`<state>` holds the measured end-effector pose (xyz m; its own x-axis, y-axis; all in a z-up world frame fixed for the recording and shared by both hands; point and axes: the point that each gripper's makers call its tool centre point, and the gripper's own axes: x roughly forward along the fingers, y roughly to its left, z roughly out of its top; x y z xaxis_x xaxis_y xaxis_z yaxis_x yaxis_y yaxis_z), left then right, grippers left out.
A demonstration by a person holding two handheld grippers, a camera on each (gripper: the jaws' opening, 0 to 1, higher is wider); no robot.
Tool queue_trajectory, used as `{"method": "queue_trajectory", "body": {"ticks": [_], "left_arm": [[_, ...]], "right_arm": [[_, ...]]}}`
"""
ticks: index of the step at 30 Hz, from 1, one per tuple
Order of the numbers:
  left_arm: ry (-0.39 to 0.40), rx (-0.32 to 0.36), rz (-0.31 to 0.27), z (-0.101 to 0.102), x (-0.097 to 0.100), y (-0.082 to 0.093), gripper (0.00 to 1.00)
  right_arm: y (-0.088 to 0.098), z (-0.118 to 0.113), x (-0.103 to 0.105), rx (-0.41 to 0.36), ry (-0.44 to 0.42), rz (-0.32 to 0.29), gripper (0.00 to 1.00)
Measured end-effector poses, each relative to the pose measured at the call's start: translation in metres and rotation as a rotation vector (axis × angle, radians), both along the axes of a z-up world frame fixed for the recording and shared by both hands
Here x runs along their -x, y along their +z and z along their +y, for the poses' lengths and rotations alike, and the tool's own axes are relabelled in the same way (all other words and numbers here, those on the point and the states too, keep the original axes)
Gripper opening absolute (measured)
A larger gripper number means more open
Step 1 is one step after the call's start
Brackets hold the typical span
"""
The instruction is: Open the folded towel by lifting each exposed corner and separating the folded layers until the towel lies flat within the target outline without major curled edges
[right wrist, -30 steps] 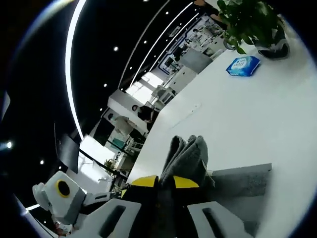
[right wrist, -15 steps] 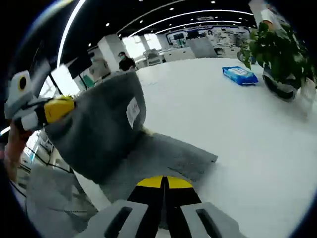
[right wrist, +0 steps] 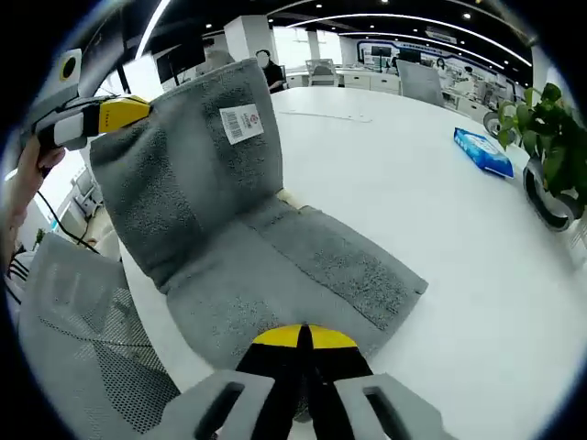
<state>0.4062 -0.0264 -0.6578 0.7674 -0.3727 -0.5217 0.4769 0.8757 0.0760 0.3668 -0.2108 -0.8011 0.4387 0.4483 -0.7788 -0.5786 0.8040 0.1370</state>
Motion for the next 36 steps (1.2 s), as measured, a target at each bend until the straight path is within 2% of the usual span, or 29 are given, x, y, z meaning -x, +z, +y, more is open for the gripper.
{"method": "queue_trajectory", "body": {"ticks": [5, 9, 15, 19, 30, 35, 36], "left_arm": [[0.037, -0.027, 0.022, 0.022, -0.003, -0.010, 0.04], [0.059, -0.088, 0.046, 0.042, -0.003, -0.025, 0.04], [0.081, -0.102, 0.089, 0.060, -0.004, -0.043, 0.04], [0.095, -0.111, 0.108, 0.069, -0.003, -0.054, 0.04], [0.134, -0.117, 0.202, 0.091, 0.002, -0.100, 0.04], [0.133, -0.142, 0.225, 0.095, 0.005, -0.116, 0.05], [0.122, -0.171, 0.227, 0.096, 0.006, -0.120, 0.05]], "right_arm": [[0.000, 0.001, 0.000, 0.018, 0.010, -0.008, 0.00], [-0.001, 0.000, 0.000, 0.010, 0.001, -0.002, 0.00], [-0.002, 0.000, 0.000, 0.009, -0.003, -0.001, 0.00], [-0.002, 0.000, 0.001, 0.009, -0.008, -0.002, 0.00], [-0.002, 0.001, 0.001, 0.010, -0.015, -0.003, 0.00], [-0.003, 0.001, 0.001, 0.014, -0.017, -0.006, 0.00], [-0.003, 0.001, 0.001, 0.014, -0.017, -0.007, 0.00]]}}
